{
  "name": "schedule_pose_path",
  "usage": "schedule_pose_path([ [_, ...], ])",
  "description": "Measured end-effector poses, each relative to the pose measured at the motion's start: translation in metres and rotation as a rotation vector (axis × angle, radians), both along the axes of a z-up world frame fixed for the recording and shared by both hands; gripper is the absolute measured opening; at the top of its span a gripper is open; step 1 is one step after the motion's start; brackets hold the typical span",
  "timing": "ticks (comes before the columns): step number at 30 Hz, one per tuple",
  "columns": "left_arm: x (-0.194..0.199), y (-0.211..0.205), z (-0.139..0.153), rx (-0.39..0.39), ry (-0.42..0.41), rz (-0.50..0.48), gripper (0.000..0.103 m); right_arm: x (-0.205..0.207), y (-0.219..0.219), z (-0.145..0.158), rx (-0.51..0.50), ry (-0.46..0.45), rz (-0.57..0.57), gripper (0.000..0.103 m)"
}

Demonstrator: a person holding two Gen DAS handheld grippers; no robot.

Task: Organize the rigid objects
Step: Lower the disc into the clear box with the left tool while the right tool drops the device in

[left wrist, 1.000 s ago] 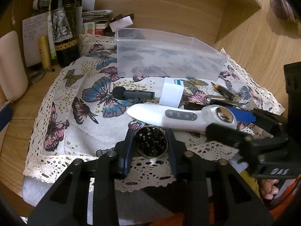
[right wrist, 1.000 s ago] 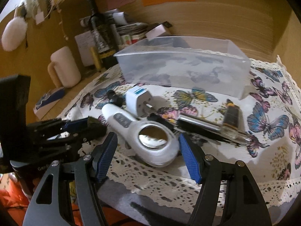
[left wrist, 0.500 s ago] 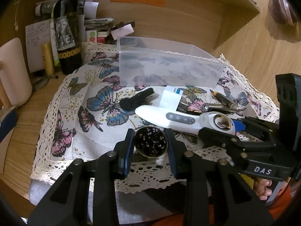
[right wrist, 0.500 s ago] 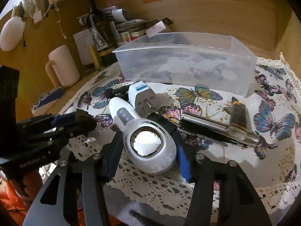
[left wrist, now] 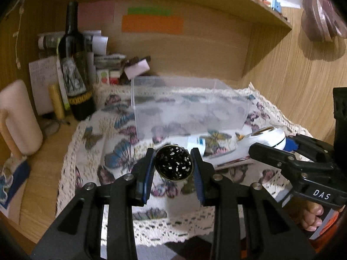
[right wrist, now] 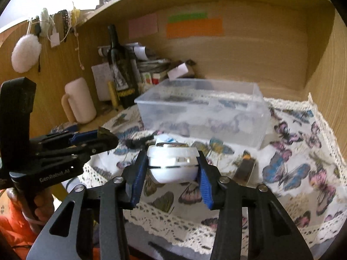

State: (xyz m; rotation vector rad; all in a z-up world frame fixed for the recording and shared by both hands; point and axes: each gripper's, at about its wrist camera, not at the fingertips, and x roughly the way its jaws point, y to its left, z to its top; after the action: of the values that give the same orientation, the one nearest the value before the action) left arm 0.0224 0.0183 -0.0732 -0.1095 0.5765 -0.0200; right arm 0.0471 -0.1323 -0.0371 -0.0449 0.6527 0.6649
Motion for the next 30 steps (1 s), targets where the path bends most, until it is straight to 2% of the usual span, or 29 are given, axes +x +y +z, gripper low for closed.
schedule_pose_path([
  [6, 0.011, 0.009, 0.020, -0.001, -0.039, 0.003, 0.033, 0.009, -0.001, 0.021, 0.003, -0.086, -0.042, 0.039],
  [12, 0.027, 0.020, 0.036, -0.017, -0.055, -0.003, 0.033, 0.029, -0.008, 0.045, 0.020, -0.124, -0.091, 0.038],
  [19, 0.060, 0.033, 0.053, -0.014, -0.063, -0.004, 0.033, 0.050, -0.014, 0.076, 0.014, -0.223, -0.169, 0.038],
  [22, 0.081, 0.038, 0.054, -0.011, -0.046, -0.002, 0.033, 0.064, -0.013, 0.082, -0.006, -0.242, -0.191, 0.038],
  [25, 0.103, 0.040, 0.050, 0.001, -0.012, -0.005, 0.033, 0.082, -0.008, 0.081, -0.068, -0.257, -0.219, 0.038],
  [30, 0.143, 0.043, 0.029, 0.013, 0.085, -0.024, 0.033, 0.119, 0.000, 0.060, -0.197, -0.197, -0.224, 0.038],
])
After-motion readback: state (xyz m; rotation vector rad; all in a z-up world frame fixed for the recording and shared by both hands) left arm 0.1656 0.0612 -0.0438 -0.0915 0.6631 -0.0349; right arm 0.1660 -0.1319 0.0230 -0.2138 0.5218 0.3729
